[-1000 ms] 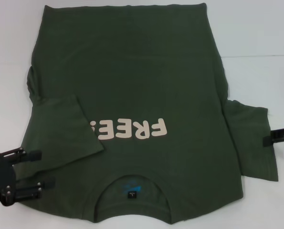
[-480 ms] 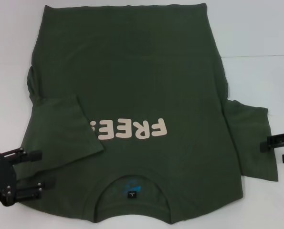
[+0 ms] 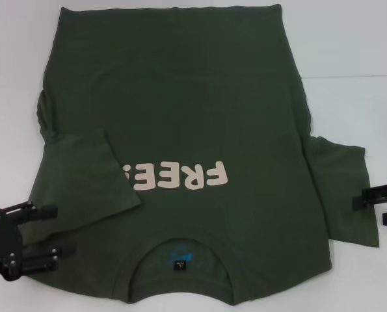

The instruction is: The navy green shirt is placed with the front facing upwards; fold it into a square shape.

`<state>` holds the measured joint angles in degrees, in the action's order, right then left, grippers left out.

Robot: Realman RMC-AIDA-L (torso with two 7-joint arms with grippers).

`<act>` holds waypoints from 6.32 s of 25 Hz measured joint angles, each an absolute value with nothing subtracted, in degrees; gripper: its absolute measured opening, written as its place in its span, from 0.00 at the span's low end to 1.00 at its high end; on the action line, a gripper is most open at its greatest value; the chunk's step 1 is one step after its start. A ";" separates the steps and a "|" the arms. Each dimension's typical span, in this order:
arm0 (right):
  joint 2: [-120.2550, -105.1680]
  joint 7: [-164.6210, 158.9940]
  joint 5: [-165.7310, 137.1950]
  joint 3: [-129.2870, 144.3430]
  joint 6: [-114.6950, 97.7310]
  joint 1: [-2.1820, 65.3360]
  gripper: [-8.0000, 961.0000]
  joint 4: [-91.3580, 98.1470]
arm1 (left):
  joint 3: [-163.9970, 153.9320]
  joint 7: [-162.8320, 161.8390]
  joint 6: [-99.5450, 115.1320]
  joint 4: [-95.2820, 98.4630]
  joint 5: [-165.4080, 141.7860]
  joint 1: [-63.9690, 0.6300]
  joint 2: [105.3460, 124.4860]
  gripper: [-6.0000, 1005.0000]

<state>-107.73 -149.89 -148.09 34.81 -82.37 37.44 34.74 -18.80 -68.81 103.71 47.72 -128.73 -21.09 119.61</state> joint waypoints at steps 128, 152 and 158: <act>-105.37 -138.00 -135.67 18.72 -85.03 29.98 0.02 31.90 | -18.28 -72.41 105.22 47.73 -125.42 -21.79 119.62 0.81; -105.85 -137.77 -129.34 20.93 -83.11 34.36 0.02 32.16 | -18.34 -73.75 104.84 47.64 -125.42 -22.59 119.61 0.81; -106.99 -138.12 -129.05 23.40 -83.92 38.00 0.02 32.08 | -18.36 -73.81 104.73 47.63 -125.42 -22.67 119.61 0.81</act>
